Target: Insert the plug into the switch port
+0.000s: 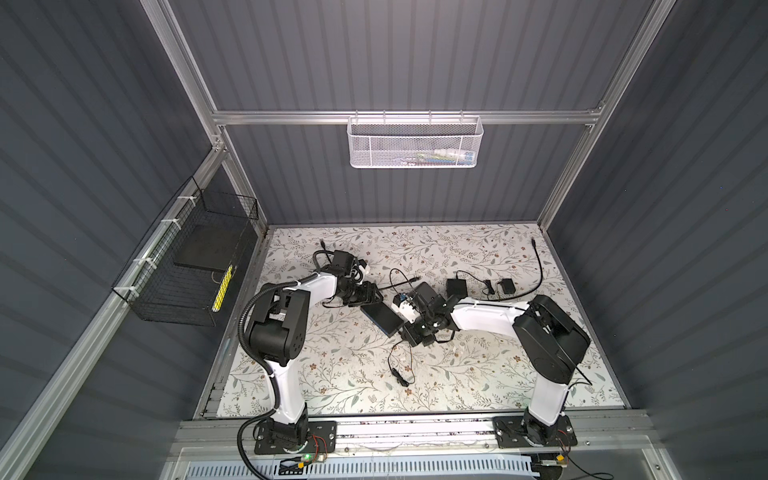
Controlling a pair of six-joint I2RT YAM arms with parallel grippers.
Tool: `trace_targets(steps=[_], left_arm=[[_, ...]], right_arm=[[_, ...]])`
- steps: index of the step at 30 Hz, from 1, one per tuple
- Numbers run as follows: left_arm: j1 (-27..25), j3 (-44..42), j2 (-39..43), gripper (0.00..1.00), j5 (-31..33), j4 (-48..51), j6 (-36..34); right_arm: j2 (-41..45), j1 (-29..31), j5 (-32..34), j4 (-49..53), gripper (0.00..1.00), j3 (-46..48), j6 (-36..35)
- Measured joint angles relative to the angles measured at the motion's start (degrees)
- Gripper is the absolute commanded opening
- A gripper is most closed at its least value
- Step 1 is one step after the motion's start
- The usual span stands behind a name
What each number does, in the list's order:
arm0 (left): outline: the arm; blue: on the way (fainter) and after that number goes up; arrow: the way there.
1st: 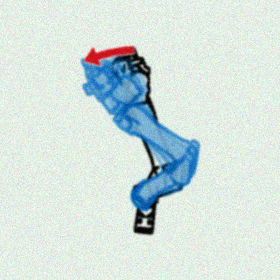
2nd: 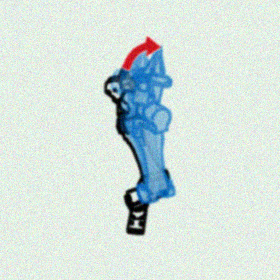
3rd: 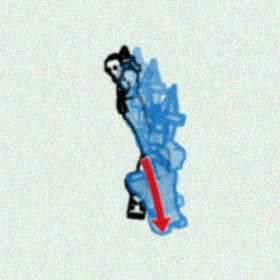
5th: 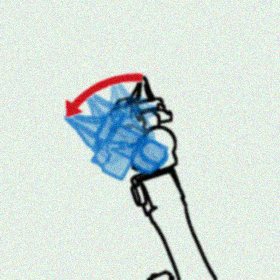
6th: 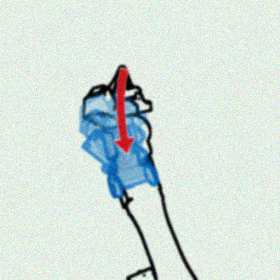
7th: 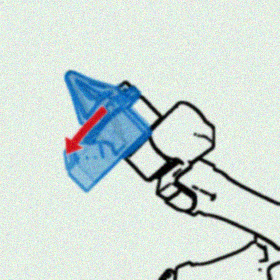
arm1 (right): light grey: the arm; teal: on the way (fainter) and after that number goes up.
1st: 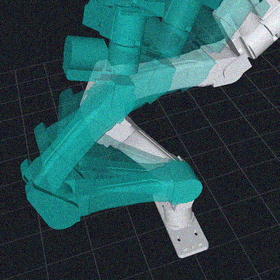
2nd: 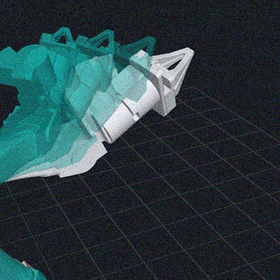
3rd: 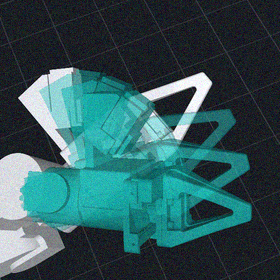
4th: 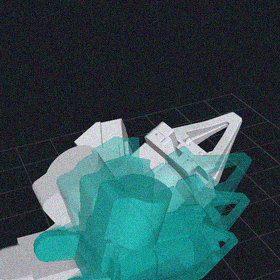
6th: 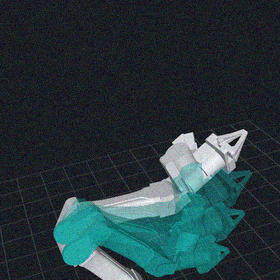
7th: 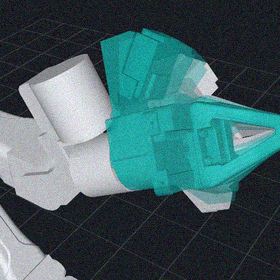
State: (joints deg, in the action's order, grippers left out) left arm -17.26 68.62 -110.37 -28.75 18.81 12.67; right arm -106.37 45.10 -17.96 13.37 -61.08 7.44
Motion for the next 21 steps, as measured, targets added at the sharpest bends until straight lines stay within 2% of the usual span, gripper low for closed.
trace_targets(steps=[8,12,16,21], left_arm=[[0.2,0.0,0.0,0.66,0.0,0.0,0.0],[0.3,0.0,0.0,0.69,0.0,0.0,0.0],[0.8,0.5,0.0,0.73,0.2,0.4,0.0],[1.1,1.0,0.9,0.73,0.2,1.0,0.0]], right_arm=[[-0.7,0.1,-0.3,-1.6,0.00,0.5,0.0],[0.2,0.1,-0.2,-3.4,0.00,2.1,0.0],[3.5,0.1,0.4,-3.3,0.00,5.3,-0.1],[9.2,0.1,1.7,-2.5,0.00,7.6,-0.7]])
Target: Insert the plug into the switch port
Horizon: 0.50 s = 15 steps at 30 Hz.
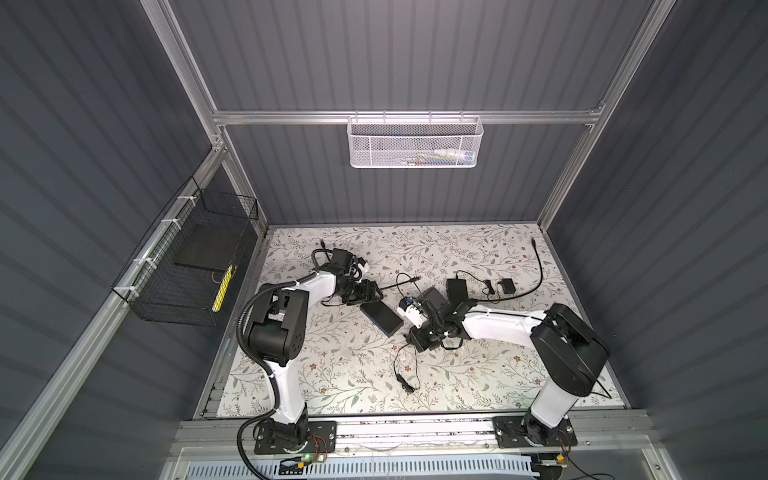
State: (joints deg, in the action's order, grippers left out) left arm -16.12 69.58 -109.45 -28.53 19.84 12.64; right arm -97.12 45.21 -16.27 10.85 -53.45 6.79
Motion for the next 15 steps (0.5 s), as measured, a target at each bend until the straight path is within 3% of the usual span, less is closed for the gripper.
trace_targets(steps=[7,15], left_arm=[[0.1,-1.3,6.1,0.67,-2.7,-1.3,2.0],[-3.8,-11.5,13.7,0.60,-10.6,-6.3,7.7]], right_arm=[[4.6,0.0,0.9,-0.4,0.00,0.2,-1.1],[4.5,0.0,1.3,-0.5,0.00,-1.4,-3.4]])
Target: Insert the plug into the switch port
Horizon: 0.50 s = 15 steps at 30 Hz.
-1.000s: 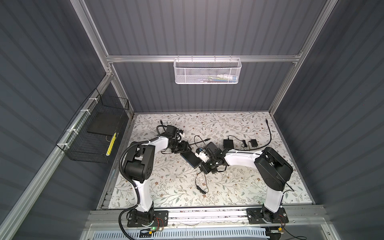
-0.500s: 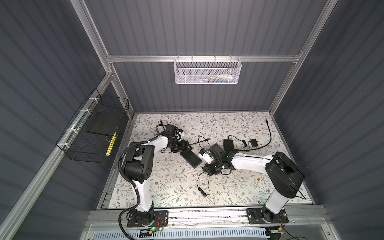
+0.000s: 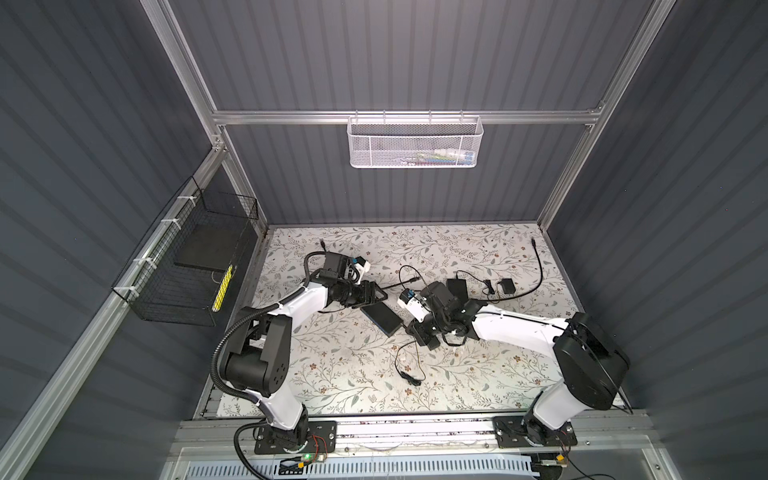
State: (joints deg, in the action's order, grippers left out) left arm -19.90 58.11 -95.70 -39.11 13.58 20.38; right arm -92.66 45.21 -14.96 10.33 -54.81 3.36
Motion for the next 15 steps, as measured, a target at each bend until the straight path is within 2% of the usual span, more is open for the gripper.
trace_targets(steps=[6,15], left_arm=[[-4.4,-4.2,0.0,0.51,-4.3,-4.4,4.1],[-4.5,-4.4,-1.5,0.39,-6.9,-9.9,7.3]], right_arm=[[-0.4,0.0,0.0,-0.1,0.00,-1.7,-1.3],[-0.5,0.0,0.9,-0.1,0.00,-1.9,-2.1]])
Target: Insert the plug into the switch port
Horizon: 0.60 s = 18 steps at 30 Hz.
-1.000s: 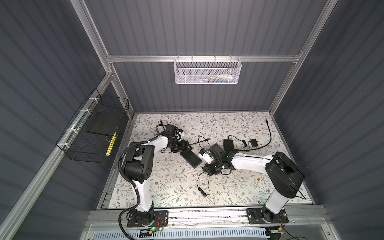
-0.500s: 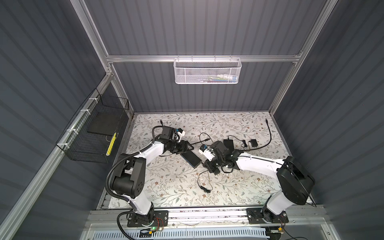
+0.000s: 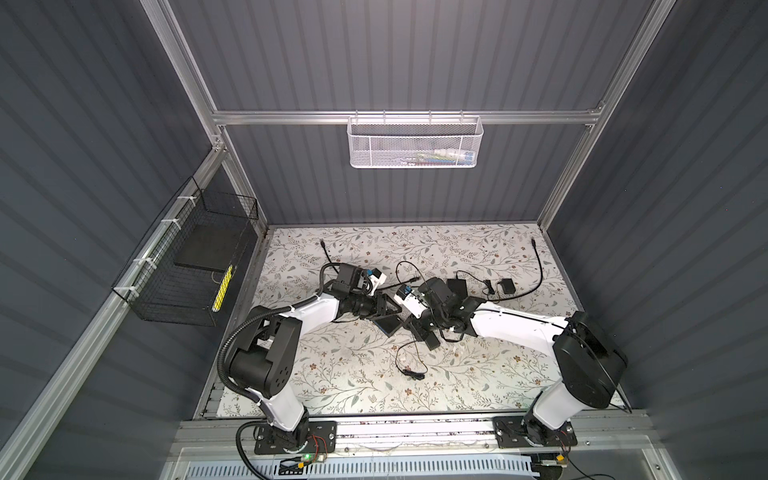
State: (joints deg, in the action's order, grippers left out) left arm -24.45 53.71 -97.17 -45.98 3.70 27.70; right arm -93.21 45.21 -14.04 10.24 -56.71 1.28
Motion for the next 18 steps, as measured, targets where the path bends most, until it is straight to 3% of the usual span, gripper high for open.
trace_targets(steps=[18], left_arm=[[0.0,-0.3,-0.6,0.18,-2.5,-2.8,1.7]], right_arm=[[-0.9,-0.1,2.2,-2.6,0.00,-0.2,0.1]])
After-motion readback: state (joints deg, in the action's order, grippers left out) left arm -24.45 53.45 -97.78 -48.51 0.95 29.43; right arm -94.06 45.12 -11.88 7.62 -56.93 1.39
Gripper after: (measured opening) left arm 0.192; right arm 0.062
